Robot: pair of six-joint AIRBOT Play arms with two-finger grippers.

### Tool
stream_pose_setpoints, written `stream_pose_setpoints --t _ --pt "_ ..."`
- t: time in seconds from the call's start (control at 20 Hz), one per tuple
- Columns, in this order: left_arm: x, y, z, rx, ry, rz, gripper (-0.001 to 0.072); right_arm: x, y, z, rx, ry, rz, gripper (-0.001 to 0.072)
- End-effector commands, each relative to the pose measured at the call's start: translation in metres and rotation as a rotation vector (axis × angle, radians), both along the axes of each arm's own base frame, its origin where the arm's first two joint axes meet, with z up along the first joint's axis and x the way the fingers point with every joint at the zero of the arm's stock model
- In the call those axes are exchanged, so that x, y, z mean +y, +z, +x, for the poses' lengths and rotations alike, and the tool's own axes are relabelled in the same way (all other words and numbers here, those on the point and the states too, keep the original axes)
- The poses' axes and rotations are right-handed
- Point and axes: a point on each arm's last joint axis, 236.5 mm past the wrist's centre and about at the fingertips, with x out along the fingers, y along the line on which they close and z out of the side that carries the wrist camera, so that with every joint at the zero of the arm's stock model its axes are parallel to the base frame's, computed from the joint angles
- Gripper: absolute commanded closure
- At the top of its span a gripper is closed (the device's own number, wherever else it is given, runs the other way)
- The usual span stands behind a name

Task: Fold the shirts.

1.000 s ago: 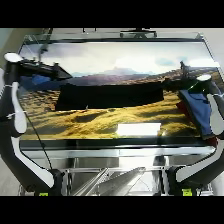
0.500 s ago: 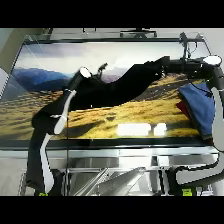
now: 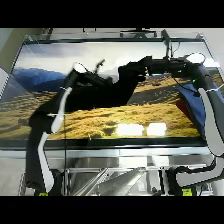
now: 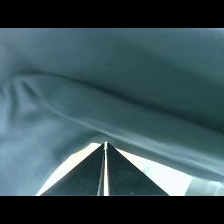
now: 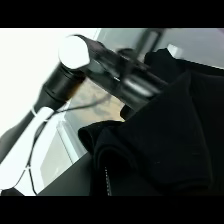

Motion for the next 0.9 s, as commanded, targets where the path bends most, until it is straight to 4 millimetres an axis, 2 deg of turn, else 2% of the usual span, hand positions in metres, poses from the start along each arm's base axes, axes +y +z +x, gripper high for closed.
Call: stream_pose_setpoints --t 0.0,0.15,0.2,0.3,0.35,0.45,0.5,0.55,0.6,0.65,0.7,0.75,0.85 --pt "0.081 0.104 0.003 -0.098 0.039 -0.153 0.07 0.038 0.007 0.004 -0.016 -0.034 0.024 0.0696" --pt "0.169 0.17 0.003 -0.252 0.127 -0.136 0.0699 0.093 0.006 0.012 -0.058 -0.113 0.032 0.0696" --pt "0.193 0.19 0.0 -0.309 0.161 -0.123 0.0698 0.117 0.001 0.015 -0.086 -0.149 0.033 0.0696" --pt "0.23 0.22 -0.006 -0.389 0.228 -0.097 0.0698 0.169 -0.012 0.02 -0.117 -0.238 0.07 0.0696" --pt "0.243 0.232 -0.012 -0.424 0.243 -0.083 0.0698 0.194 -0.028 0.018 -0.131 -0.278 0.066 0.0696" --pt "0.259 0.245 -0.027 -0.464 0.234 -0.06 0.0697 0.244 -0.086 0.004 -0.11 -0.334 0.004 0.0695" --pt "0.262 0.247 -0.033 -0.469 0.221 -0.054 0.0697 0.271 -0.119 -0.009 -0.117 -0.315 -0.04 0.0696" --pt "0.262 0.247 -0.038 -0.463 0.209 -0.052 0.0695 0.301 -0.142 -0.025 -0.15 -0.255 -0.059 0.0666" --pt "0.262 0.246 -0.04 -0.457 0.2 -0.051 0.0688 0.329 -0.16 -0.041 -0.17 -0.194 -0.05 0.0305" --pt "0.262 0.245 -0.039 -0.452 0.202 -0.054 0.0689 0.348 -0.17 -0.051 -0.173 -0.15 -0.026 0.0009" --pt "0.26 0.244 -0.041 -0.441 0.203 -0.062 0.0689 0.356 -0.17 -0.055 -0.177 -0.118 0.005 0.0023" --pt "0.258 0.244 -0.043 -0.433 0.2 -0.081 0.0688 0.354 -0.166 -0.051 -0.167 -0.114 0.027 0.0023" --pt "0.253 0.244 -0.044 -0.42 0.202 -0.126 0.0688 0.34 -0.135 -0.041 -0.151 -0.072 0.115 0.0026"
